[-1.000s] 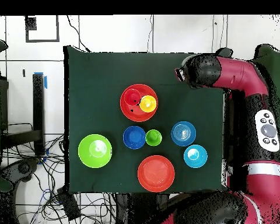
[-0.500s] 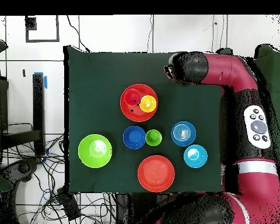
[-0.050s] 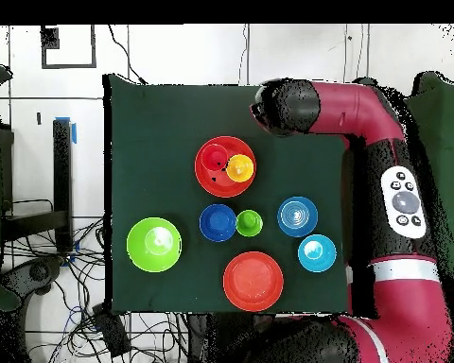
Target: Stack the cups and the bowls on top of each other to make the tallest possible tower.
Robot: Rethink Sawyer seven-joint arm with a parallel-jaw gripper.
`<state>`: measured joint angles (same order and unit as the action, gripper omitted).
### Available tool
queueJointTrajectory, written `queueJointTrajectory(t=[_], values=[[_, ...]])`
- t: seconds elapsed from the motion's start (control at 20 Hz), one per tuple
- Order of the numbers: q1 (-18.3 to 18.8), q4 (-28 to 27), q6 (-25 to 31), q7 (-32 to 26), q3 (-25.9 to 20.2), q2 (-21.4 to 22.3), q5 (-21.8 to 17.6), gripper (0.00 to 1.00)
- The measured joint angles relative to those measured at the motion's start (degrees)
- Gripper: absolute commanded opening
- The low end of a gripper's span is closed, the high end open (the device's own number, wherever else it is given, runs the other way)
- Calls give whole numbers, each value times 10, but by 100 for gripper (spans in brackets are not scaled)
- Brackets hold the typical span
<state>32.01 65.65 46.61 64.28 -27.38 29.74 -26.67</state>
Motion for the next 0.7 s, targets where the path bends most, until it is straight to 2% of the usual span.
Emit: queueJointTrajectory(t=[0.7], values=[[-14,60,-8,4,12,34,30,0]])
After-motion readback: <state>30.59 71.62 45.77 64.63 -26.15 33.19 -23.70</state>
